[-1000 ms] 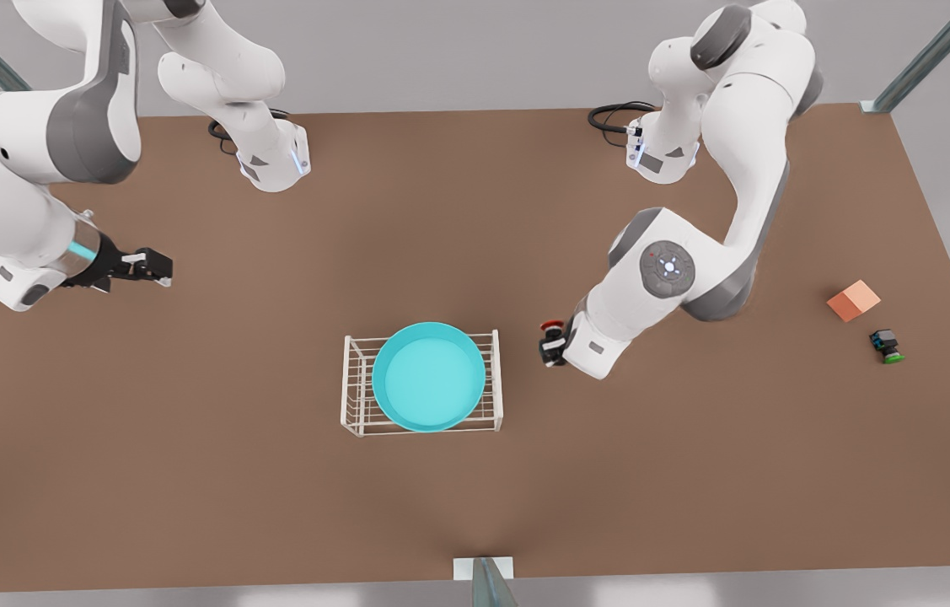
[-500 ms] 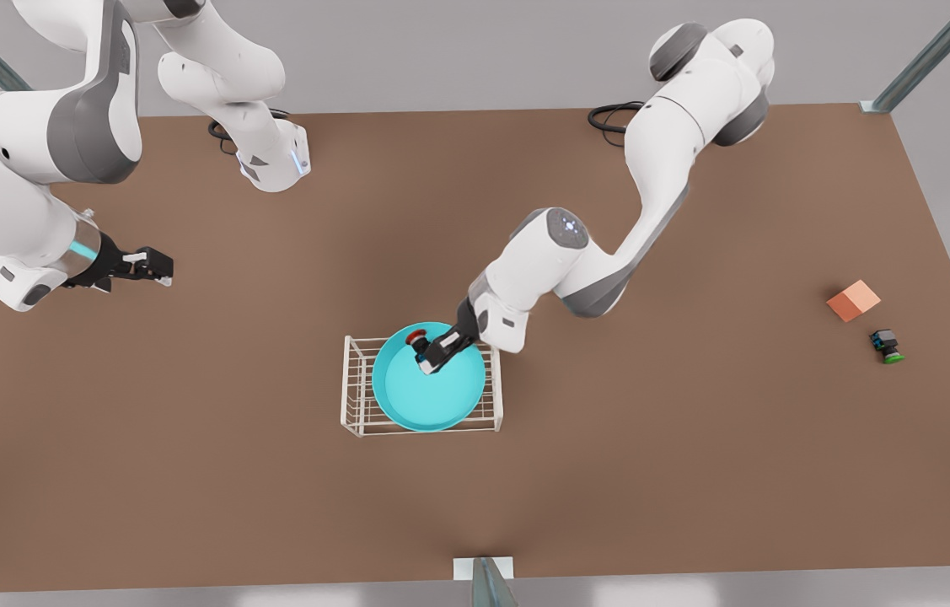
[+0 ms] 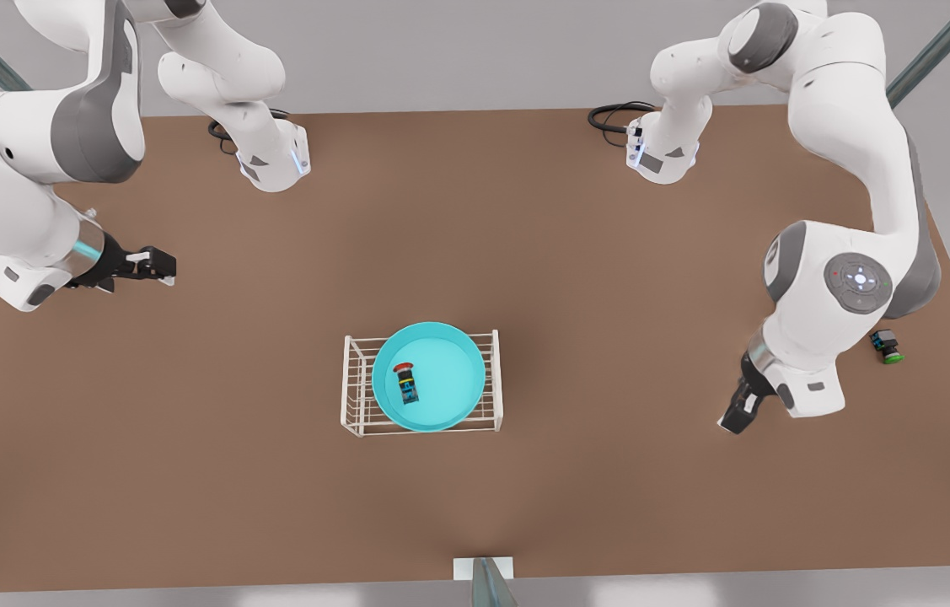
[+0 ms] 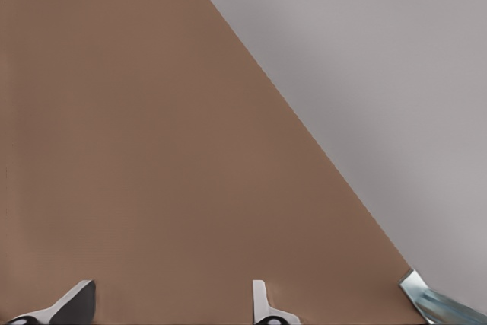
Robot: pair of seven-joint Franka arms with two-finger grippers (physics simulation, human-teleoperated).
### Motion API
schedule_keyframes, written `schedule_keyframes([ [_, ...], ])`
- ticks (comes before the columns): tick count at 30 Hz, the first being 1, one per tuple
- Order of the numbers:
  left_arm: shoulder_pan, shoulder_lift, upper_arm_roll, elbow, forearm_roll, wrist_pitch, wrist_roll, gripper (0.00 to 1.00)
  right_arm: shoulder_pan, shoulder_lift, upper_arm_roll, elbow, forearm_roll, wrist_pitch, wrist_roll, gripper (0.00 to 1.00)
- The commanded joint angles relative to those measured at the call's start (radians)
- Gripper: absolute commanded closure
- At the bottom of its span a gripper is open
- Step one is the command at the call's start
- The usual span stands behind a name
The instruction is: Place the plate on the shelf with right arm and place the red button switch in the plate with left arm
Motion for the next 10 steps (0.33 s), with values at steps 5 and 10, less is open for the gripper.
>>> schedule_keyframes([
  [5,0.012,-0.002,-0.005,0.000,0.013,-0.240,0.767,0.00,0.002,-0.001,0.005,-0.001,0.004,-0.002,-0.003,0.00],
  [10,0.012,-0.002,-0.007,0.000,0.013,-0.240,0.765,0.00,0.000,-0.001,0.002,0.000,0.004,-0.002,-0.003,0.00],
])
